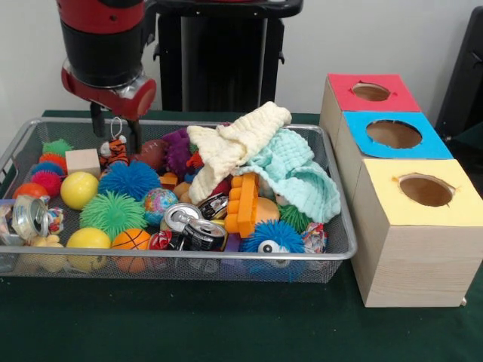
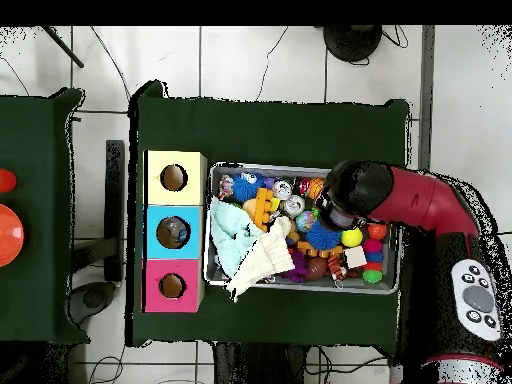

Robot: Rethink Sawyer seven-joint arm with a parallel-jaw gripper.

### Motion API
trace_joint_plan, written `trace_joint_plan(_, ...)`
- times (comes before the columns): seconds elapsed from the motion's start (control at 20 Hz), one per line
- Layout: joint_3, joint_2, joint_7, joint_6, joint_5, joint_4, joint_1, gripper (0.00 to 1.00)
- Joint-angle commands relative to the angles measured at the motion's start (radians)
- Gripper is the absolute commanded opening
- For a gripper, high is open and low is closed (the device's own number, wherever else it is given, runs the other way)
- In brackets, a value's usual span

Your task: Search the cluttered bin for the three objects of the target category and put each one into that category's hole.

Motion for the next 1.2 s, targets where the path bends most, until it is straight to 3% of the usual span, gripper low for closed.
trace_joint_plan(0.05,0.126,0.037,-0.370,0.131,-0.101,-0.070,-0.063,1.00)
trace_joint_plan(0.5,0.181,0.122,-0.409,0.144,-0.148,-0.166,-0.093,1.00)
trace_joint_plan(0.9,0.235,0.205,-0.498,0.066,-0.200,-0.224,-0.136,1.00)
trace_joint_plan(1.2,0.263,0.246,-0.535,0.065,-0.216,-0.261,-0.159,1.00)
